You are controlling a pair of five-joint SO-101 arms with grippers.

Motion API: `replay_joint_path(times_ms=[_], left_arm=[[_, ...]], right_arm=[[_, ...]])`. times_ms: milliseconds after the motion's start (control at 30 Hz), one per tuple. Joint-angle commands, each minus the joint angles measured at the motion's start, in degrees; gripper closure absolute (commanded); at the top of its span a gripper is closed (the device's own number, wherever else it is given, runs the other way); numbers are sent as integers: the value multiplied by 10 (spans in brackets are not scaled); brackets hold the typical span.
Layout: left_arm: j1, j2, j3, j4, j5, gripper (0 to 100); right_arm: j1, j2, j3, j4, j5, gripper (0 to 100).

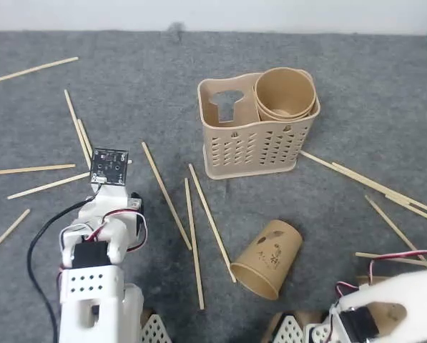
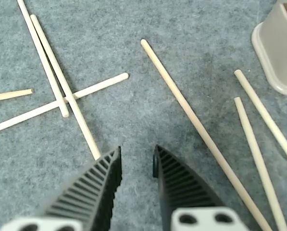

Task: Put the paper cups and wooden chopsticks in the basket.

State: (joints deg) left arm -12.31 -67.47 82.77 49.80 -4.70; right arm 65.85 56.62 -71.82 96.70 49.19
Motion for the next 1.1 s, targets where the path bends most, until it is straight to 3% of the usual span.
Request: replay_joint_path(times_ms=[0,567,1067], left_arm=[[0,-10,-2,-15,-4,897],[1,-10,0,-26,-4,897],[1,-10,0,-30,-4,897]], right_arm=[[24,-58,-76,64,-4,990],[131,-73,-47,63,-4,990],[132,-72,92,60,-4,991]])
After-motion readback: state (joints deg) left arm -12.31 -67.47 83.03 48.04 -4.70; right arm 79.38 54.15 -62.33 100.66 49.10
